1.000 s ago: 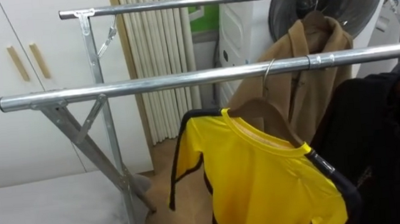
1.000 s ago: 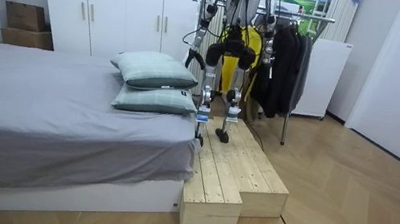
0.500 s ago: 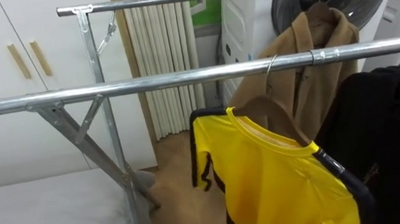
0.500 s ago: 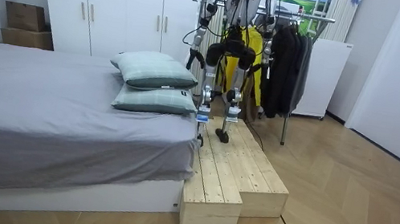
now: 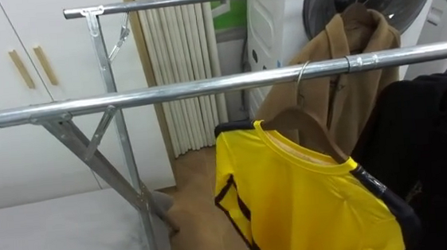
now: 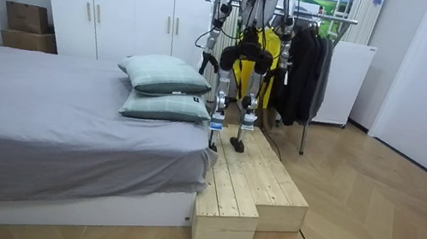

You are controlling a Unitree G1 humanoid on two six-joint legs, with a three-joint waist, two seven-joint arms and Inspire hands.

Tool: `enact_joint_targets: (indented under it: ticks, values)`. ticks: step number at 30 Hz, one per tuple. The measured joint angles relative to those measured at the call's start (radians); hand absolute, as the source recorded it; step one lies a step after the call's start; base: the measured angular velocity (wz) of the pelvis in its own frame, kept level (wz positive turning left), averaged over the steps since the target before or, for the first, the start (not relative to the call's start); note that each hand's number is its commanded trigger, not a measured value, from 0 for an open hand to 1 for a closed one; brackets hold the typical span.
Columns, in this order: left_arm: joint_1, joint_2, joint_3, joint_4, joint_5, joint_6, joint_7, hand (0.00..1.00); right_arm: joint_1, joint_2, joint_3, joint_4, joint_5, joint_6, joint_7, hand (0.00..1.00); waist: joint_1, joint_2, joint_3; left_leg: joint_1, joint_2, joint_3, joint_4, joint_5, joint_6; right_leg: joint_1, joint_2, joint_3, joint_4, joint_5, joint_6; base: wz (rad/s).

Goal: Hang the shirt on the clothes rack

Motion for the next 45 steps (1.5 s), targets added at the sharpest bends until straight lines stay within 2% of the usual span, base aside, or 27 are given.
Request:
enact_joint_targets:
  ticks: [6, 12, 13, 14, 15, 16, 17, 18, 20, 22, 23, 24, 25, 26, 27, 28, 29, 30, 32, 33, 34, 36, 38, 40, 42, 44, 45]
  values:
    - [0.001, 0.002, -0.002, 0.001, -0.018, -0.005, 0.004, 0.0, -0.008, 0.0, 0.013, -0.001, -0.037, 0.0, 0.011, 0.0, 0.013, -0.008, 0.0009, 0.003, -0.004, -0.007, 0.004, 0.0, 0.0, -0.005, -0.004, -0.006, 0.018, -0.009, -0.002, 0.03]
    - [-0.009, 0.003, -0.007, -0.001, -0.018, -0.016, 0.002, 0.0, -0.053, -0.014, 0.051, -0.001, -0.063, 0.002, 0.033, 0.0, 0.049, -0.011, 0.0043, -0.025, -0.012, -0.048, 0.021, 0.0, 0.0, -0.016, -0.023, -0.056, 0.019, -0.014, 0.0, 0.21]
    - [-0.011, 0.003, -0.008, -0.001, -0.019, -0.019, 0.0, 0.0, -0.075, -0.018, 0.052, 0.0, -0.084, 0.003, 0.037, 0.0, 0.059, -0.003, 0.0037, -0.04, -0.013, -0.057, 0.029, 0.0, 0.0, -0.024, -0.027, -0.069, 0.02, -0.012, -0.003, 0.3]
    - [-0.01, 0.003, -0.009, -0.001, -0.019, -0.019, -0.001, 0.0, -0.086, -0.019, 0.053, 0.001, -0.092, 0.003, 0.04, 0.0, 0.058, -0.003, 0.0071, -0.049, -0.014, -0.067, 0.035, 0.0, 0.0, -0.026, -0.031, -0.081, 0.02, -0.012, -0.003, 0.42]
    - [-0.016, 0.003, -0.018, -0.002, -0.02, -0.023, -0.002, 0.0, -0.104, -0.021, 0.059, 0.003, -0.102, 0.003, 0.043, 0.0, 0.06, -0.002, 0.011, -0.074, -0.018, -0.089, 0.047, 0.001, 0.001, -0.041, -0.04, -0.104, 0.028, -0.015, -0.005, 0.62]
    - [-0.023, 0.005, -0.021, -0.002, -0.02, -0.028, -0.003, 0.0, -0.124, -0.023, 0.068, 0.007, -0.105, 0.002, 0.047, 0.0, 0.06, -0.002, 0.0065, -0.105, -0.022, -0.115, 0.065, 0.001, 0.002, -0.058, -0.05, -0.132, 0.036, -0.02, -0.007, 0.67]
    - [-0.027, 0.005, -0.021, -0.003, -0.02, -0.029, -0.004, 0.0, -0.133, -0.025, 0.071, 0.01, -0.105, 0.002, 0.05, 0.0, 0.059, -0.004, 0.0051, -0.12, -0.024, -0.128, 0.072, 0.003, 0.004, -0.065, -0.055, -0.146, 0.036, -0.021, -0.007, 0.8]
    - [-0.035, 0.0, -0.021, -0.003, -0.02, -0.03, -0.007, 0.0, -0.147, -0.03, 0.071, 0.011, -0.118, 0.002, 0.057, 0.0, 0.058, 0.002, 0.006, -0.146, -0.027, -0.147, 0.082, 0.009, 0.009, -0.073, -0.068, -0.185, 0.035, -0.022, -0.01, 1.01]
    - [-0.044, 0.0, -0.021, -0.001, -0.018, -0.033, -0.014, 0.0, -0.154, -0.038, 0.08, 0.011, -0.127, 0.001, 0.066, 0.0, 0.058, 0.008, 0.0061, -0.193, -0.031, -0.145, 0.105, 0.024, 0.007, -0.082, -0.091, -0.256, 0.034, -0.03, -0.016, 1.2]
    - [-0.057, -0.003, -0.023, -0.01, -0.02, -0.033, -0.014, 0.0, -0.169, -0.051, 0.086, 0.02, -0.146, 0.001, 0.064, 0.0, 0.066, 0.011, 0.0042, -0.255, -0.031, -0.078, 0.106, 0.069, 0.015, -0.099, -0.128, -0.372, 0.031, -0.04, -0.023, 1.65]
    - [-0.061, 0.001, -0.023, -0.018, -0.02, -0.033, -0.014, 0.0, -0.187, -0.057, 0.082, 0.049, -0.158, 0.001, 0.066, 0.0, 0.067, 0.001, 0.0095, -0.279, -0.03, -0.02, 0.091, 0.099, 0.022, -0.104, -0.152, -0.44, 0.023, -0.043, -0.026, 1.68]
    - [-0.061, 0.002, -0.023, -0.021, -0.02, -0.033, -0.014, 0.0, -0.192, -0.059, 0.073, 0.058, -0.161, 0.004, 0.066, 0.0, 0.067, 0.0, 0.0084, -0.286, -0.025, 0.018, 0.094, 0.107, 0.027, -0.103, -0.162, -0.474, 0.018, -0.044, -0.029, 1.64]
    - [-0.057, 0.001, -0.022, -0.022, -0.016, -0.032, -0.016, 0.0, -0.191, -0.064, 0.062, 0.063, -0.171, 0.007, 0.066, 0.0, 0.078, 0.003, 0.0072, -0.292, -0.008, 0.113, 0.13, 0.094, 0.039, -0.102, -0.174, -0.529, 0.017, -0.053, -0.033, 1.27]
    - [-0.054, 0.0, -0.02, -0.022, -0.014, -0.03, -0.017, 0.0, -0.192, -0.063, 0.055, 0.062, -0.175, 0.012, 0.066, 0.0, 0.083, 0.006, 0.0065, -0.294, 0.003, 0.156, 0.16, 0.078, 0.049, -0.101, -0.18, -0.561, 0.02, -0.061, -0.034, 1.56]
    - [-0.05, 0.004, -0.021, -0.02, -0.014, -0.029, -0.018, 0.0, -0.194, -0.07, 0.048, 0.064, -0.175, 0.02, 0.065, 0.0, 0.085, 0.008, 0.006, -0.288, 0.023, 0.229, 0.223, 0.044, 0.059, -0.095, -0.19, -0.622, 0.031, -0.075, -0.032, 1.72]
    - [-0.04, 0.01, -0.021, -0.018, -0.016, -0.029, -0.019, 0.0, -0.195, -0.07, 0.045, 0.064, -0.175, 0.031, 0.065, 0.0, 0.083, 0.008, 0.0061, -0.269, 0.037, 0.272, 0.273, 0.012, 0.059, -0.082, -0.203, -0.691, 0.039, -0.091, -0.033, 2.11]
    - [-0.038, 0.012, -0.021, -0.02, -0.014, -0.029, -0.02, 0.0, -0.195, -0.068, 0.028, 0.064, -0.176, 0.033, 0.066, 0.0, 0.079, 0.009, 0.0066, -0.245, 0.041, 0.281, 0.299, -0.014, 0.062, -0.068, -0.211, -0.754, 0.045, -0.105, -0.027, 1.79]
    - [-0.036, 0.011, -0.021, -0.02, -0.014, -0.029, -0.02, 0.0, -0.195, -0.068, 0.024, 0.064, -0.175, 0.033, 0.067, 0.0, 0.08, 0.009, 0.0065, -0.233, 0.041, 0.283, 0.304, -0.026, 0.059, -0.063, -0.214, -0.785, 0.05, -0.112, -0.025, 1.73]
    - [-0.032, 0.007, -0.019, -0.008, -0.014, -0.021, -0.015, 0.0, -0.186, -0.064, 0.019, 0.066, -0.174, 0.03, 0.077, 0.0, 0.083, 0.01, 0.0077, -0.176, 0.034, 0.28, 0.27, -0.063, 0.051, -0.031, -0.218, -0.893, 0.051, -0.13, -0.017, 1.63]
    - [-0.03, 0.006, -0.018, -0.008, -0.016, -0.018, -0.013, 0.0, -0.185, -0.061, 0.02, 0.066, -0.174, 0.03, 0.076, 0.0, 0.086, 0.009, 0.0084, -0.16, 0.03, 0.282, 0.245, -0.066, 0.051, -0.027, -0.219, -0.915, 0.053, -0.133, -0.014, 1.22]
    - [-0.02, 0.003, -0.014, -0.009, -0.019, -0.017, -0.009, 0.0, -0.189, -0.059, 0.02, 0.064, -0.173, 0.029, 0.076, 0.0, 0.11, 0.008, 0.0074, -0.135, 0.021, 0.295, 0.185, -0.076, 0.051, -0.028, -0.219, -0.942, 0.06, -0.14, 0.0, 0.64]
    - [-0.01, -0.006, 0.008, -0.011, -0.022, -0.014, 0.006, 0.0, -0.198, -0.049, 0.022, 0.061, -0.17, 0.022, 0.075, 0.0, 0.144, 0.003, 0.0038, -0.139, 0.023, 0.303, 0.152, -0.086, 0.039, -0.033, -0.233, -0.965, 0.078, -0.148, 0.02, 0.42]
    - [0.009, -0.011, 0.011, -0.007, -0.067, 0.002, 0.022, 0.0, -0.186, -0.036, 0.023, 0.042, -0.145, 0.022, 0.08, 0.0, 0.147, -0.001, -0.006, -0.134, 0.029, 0.283, 0.126, -0.085, 0.039, -0.019, -0.244, -0.984, 0.09, -0.117, 0.05, 0.52]
    - [0.012, -0.014, 0.022, -0.005, -0.087, 0.002, 0.028, 0.0, -0.182, -0.035, 0.024, 0.042, -0.134, 0.034, 0.088, 0.0, 0.148, -0.006, -0.0091, -0.113, 0.033, 0.299, 0.113, -0.068, 0.029, -0.011, -0.258, -0.983, 0.106, -0.116, 0.049, 0.42]
    - [0.014, -0.021, 0.046, 0.001, -0.087, 0.002, 0.028, 0.0, -0.184, -0.036, 0.027, 0.042, -0.129, 0.033, 0.087, 0.0, 0.163, -0.007, -0.0093, -0.09, 0.017, 0.297, 0.091, -0.056, 0.033, 0.005, -0.264, -0.984, 0.107, -0.116, 0.049, 0.07]
    - [0.016, -0.023, 0.066, 0.008, -0.089, 0.002, 0.03, 0.0, -0.185, -0.034, 0.042, 0.045, -0.132, 0.033, 0.088, 0.0, 0.159, -0.014, -0.0114, -0.083, 0.001, 0.271, 0.076, -0.048, 0.044, 0.016, -0.272, -0.987, 0.117, -0.116, 0.05, 0.12]
    - [0.016, -0.023, 0.067, 0.008, -0.097, 0.003, 0.031, 0.0, -0.182, -0.033, 0.043, 0.045, -0.136, 0.033, 0.087, 0.0, 0.141, -0.017, -0.0102, -0.083, 0.001, 0.242, 0.077, -0.041, 0.045, 0.028, -0.272, -0.985, 0.117, -0.11, 0.06, 0.72]
